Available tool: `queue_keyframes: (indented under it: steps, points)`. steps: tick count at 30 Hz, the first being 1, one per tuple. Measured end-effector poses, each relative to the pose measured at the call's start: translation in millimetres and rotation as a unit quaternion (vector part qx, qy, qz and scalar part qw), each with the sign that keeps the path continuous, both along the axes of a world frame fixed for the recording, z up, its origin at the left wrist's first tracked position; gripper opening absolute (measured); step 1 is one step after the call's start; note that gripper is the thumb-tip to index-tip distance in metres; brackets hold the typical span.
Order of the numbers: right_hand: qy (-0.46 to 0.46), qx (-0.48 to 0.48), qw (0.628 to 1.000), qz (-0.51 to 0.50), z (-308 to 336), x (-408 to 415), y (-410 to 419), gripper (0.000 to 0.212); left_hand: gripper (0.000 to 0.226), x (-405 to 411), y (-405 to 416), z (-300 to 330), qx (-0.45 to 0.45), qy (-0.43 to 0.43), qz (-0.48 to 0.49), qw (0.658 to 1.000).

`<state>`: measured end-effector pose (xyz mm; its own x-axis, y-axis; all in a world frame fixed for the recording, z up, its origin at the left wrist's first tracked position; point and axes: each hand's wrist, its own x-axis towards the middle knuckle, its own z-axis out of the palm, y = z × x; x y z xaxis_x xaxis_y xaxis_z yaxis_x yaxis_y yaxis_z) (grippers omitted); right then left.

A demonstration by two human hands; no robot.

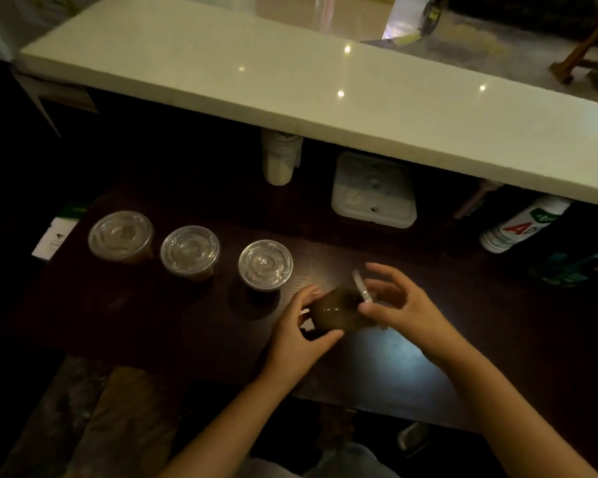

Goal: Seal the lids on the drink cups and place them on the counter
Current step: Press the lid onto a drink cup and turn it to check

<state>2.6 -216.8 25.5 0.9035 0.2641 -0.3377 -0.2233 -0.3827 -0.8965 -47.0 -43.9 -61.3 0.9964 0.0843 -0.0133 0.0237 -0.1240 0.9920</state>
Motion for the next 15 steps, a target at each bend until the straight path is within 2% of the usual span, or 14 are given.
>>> queue_keyframes:
  steps: [3,5,6,8,11,15]
  points:
    - [0.084,0.211,0.969,-0.103,-2,-4,3,0.05,0.07,8,2,37,-0.045,-0.044,0.052,0.997]
    - [0.136,0.344,0.92,-0.131,-12,-7,13,0.064,0.059,18,7,60,-0.048,-0.084,0.075,0.992]
    - [0.169,0.397,0.89,-0.147,-16,-7,20,0.076,0.05,23,11,70,-0.023,-0.114,0.076,0.99]
    - [0.236,0.492,0.819,-0.174,-25,-6,35,0.088,0.034,33,22,84,0.09,-0.181,0.046,0.978]
    - [0.288,0.578,0.738,-0.193,-31,-3,57,0.088,0.032,44,38,100,0.194,-0.229,-0.034,0.953]
    - [0.317,0.63,0.678,-0.208,-36,0,78,0.087,0.038,50,57,111,0.256,-0.247,-0.108,0.928]
